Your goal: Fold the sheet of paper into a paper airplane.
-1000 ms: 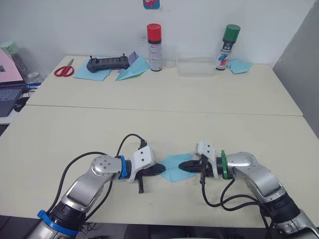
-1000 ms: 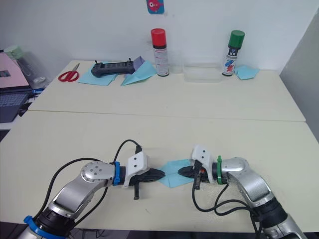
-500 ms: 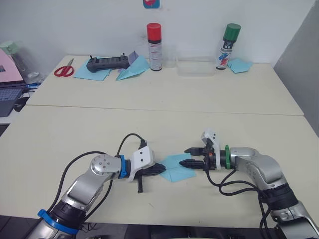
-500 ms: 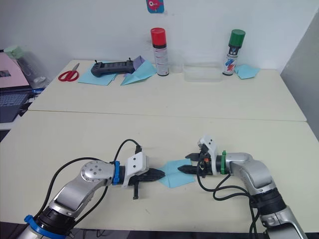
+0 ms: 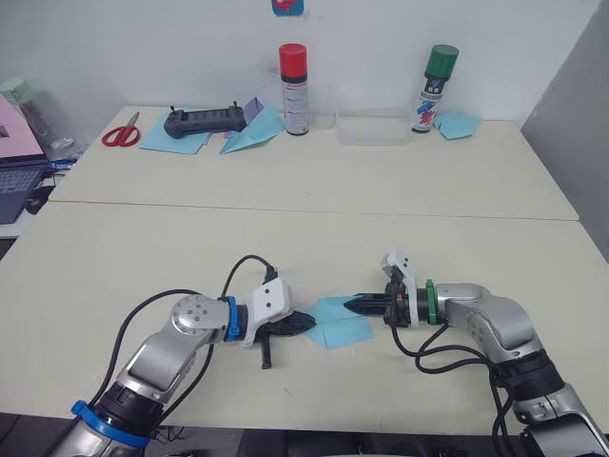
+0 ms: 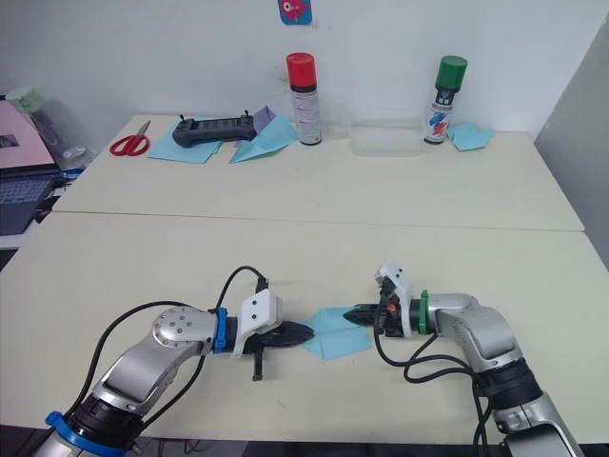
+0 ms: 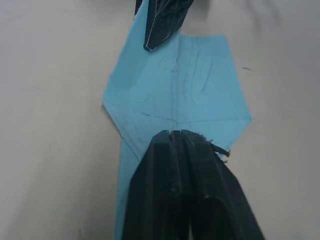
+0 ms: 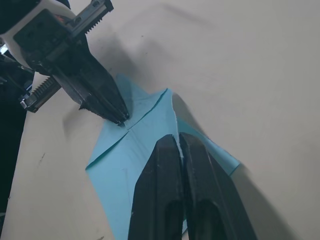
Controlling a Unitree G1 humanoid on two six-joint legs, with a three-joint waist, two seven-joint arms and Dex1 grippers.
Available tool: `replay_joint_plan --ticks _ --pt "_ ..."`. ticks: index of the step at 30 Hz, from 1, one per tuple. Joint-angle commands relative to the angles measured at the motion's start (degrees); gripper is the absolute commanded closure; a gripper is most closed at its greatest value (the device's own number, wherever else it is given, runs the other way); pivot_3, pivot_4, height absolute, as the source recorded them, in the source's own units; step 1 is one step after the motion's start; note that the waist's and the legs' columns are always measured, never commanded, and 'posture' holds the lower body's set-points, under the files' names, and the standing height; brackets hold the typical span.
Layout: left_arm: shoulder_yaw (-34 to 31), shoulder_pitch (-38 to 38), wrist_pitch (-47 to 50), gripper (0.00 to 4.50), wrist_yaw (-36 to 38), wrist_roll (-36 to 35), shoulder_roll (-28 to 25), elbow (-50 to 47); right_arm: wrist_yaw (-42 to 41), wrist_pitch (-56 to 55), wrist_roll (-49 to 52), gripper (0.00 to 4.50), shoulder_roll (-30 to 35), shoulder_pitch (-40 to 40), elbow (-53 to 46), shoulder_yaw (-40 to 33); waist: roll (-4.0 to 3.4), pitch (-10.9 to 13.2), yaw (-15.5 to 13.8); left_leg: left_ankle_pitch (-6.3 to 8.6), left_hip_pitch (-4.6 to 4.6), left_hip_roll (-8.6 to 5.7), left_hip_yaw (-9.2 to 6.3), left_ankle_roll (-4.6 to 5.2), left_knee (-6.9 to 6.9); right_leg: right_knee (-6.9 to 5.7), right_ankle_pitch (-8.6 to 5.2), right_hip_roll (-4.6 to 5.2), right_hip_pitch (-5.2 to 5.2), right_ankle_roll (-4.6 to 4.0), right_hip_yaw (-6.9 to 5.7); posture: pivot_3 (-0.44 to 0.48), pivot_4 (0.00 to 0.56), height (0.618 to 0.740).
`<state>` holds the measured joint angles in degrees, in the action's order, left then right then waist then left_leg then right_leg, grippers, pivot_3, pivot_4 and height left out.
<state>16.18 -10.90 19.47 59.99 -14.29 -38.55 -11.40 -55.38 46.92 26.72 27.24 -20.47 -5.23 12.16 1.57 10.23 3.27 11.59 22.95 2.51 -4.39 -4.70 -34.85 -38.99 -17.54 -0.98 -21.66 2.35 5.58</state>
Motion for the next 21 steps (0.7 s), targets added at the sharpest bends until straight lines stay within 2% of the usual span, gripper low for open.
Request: replay_joint_plan --ticks 1,5,9,11,14,16,18,21 --pt "-4.5 -0.9 2.9 3.15 1.6 -5.1 -0.3 -1.2 -0.6 0.6 1.5 4.50 0.4 1.3 -1.8 -0.4 0.00 0.0 0.0 0.00 0.02 0.00 0.00 0.00 0.01 0.00 0.00 0.00 -0.02 0.00 -0.01 0.000 0.150 0.740" --pt "-13.4 -2.7 12.6 1.88 2.5 -17.1 -2.3 -6.8 1.1 2.2 3.2 4.50 -0.6 0.9 -2.4 -2.3 0.07 0.1 0.0 0.00 0.11 0.05 -0.03 0.00 0.02 -0.01 -0.01 -0.04 -0.12 -0.01 -0.05 0.000 0.150 0.740" --pt "-25.1 -4.3 24.4 0.60 4.4 -30.6 -10.3 -11.6 4.8 5.4 7.6 4.50 -3.0 -2.2 -3.1 -8.6 0.03 0.4 0.2 0.00 0.18 0.08 -0.05 0.00 0.01 -0.04 0.00 -0.06 -0.20 -0.01 -0.05 0.000 0.150 0.740" --pt "-28.3 -4.2 26.9 0.01 4.1 -33.1 -13.0 -11.8 5.5 3.9 6.7 4.50 -2.8 -4.1 -3.7 -9.1 -0.12 0.5 0.3 0.00 0.24 0.05 -0.01 0.00 0.01 -0.03 0.00 -0.04 -0.28 0.00 -0.01 0.000 0.150 0.740" --pt "-31.9 -1.8 27.1 0.01 1.4 -31.6 -14.9 -9.9 6.1 -6.4 1.7 4.50 -3.3 -8.8 -4.9 -7.5 -0.25 0.5 0.5 0.00 0.37 0.04 0.02 0.00 0.00 -0.04 0.01 -0.03 -0.45 0.02 0.00 0.000 0.150 0.740" --pt "-33.7 2.6 26.6 0.01 1.7 -30.8 -15.7 -10.0 5.1 -17.1 -3.6 4.50 -3.5 -10.2 -4.8 -5.1 -0.27 0.6 0.6 0.00 0.44 0.07 0.03 0.00 0.02 -0.05 0.01 -0.04 -0.55 0.02 -0.01 0.000 0.150 0.740" --pt "-34.7 6.0 26.7 0.01 2.2 -31.3 -16.1 -11.2 2.8 -31.4 -10.1 4.50 -3.1 -9.5 -3.2 -1.5 -0.27 0.6 0.7 0.00 0.49 0.10 0.01 0.00 0.08 -0.04 -0.01 -0.05 -0.62 -0.01 -0.05 0.000 0.150 0.740" --pt "-33.8 8.7 24.6 0.01 2.5 -29.4 -16.8 -12.4 2.5 -60.1 -22.8 4.50 -2.7 -7.6 3.3 5.3 -0.26 0.6 0.1 0.04 0.62 0.11 -0.04 -0.05 0.10 0.00 -0.02 -0.04 -0.68 -0.03 -0.14 0.000 0.150 0.740"
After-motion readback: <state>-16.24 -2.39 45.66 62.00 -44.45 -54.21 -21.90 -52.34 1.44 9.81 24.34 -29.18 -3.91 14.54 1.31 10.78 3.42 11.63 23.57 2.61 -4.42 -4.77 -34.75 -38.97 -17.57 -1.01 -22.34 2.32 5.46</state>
